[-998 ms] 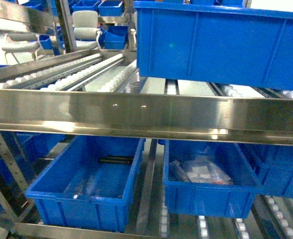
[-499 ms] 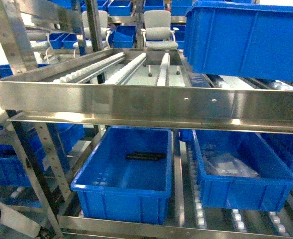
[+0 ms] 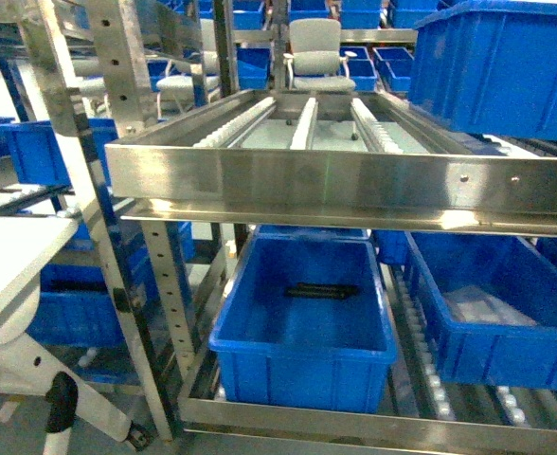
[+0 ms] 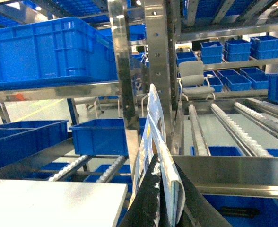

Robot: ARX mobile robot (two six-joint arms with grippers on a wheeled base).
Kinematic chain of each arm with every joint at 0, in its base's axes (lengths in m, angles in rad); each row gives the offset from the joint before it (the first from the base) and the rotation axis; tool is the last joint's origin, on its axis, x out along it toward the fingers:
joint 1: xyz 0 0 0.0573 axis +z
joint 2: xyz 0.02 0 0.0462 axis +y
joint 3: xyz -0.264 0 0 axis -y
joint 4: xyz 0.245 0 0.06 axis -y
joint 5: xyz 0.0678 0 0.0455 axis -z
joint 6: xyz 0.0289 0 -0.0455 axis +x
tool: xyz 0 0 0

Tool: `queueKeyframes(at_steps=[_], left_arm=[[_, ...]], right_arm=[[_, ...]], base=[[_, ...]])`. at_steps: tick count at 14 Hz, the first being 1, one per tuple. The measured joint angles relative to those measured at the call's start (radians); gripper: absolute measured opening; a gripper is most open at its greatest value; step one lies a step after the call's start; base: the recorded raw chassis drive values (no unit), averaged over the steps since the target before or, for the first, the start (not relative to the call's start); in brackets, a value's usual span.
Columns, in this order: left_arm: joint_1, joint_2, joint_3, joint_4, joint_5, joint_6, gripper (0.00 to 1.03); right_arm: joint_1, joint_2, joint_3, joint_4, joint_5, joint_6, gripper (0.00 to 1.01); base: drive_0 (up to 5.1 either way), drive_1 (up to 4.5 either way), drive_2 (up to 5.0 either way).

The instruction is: Move flower gift bag to table near conveyor

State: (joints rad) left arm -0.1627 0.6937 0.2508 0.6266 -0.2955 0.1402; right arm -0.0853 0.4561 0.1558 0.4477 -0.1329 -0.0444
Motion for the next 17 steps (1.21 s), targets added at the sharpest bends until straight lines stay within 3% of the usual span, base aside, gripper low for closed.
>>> queueKeyframes(at_steps=[7,17], left_arm=[[0.0,0.0,0.0,0.0,0.0,0.0,0.02],[0.0,-0.001,0.0,0.001,0.0,0.0,0.02]], right_arm=[[0.0,-0.002,0.0,0.0,0.0,0.0,0.02],[0.0,-0.001,0.0,0.001,0.0,0.0,0.02]], base=[[-4.8,1.24,3.5],[-5.0,2.38,2.4]])
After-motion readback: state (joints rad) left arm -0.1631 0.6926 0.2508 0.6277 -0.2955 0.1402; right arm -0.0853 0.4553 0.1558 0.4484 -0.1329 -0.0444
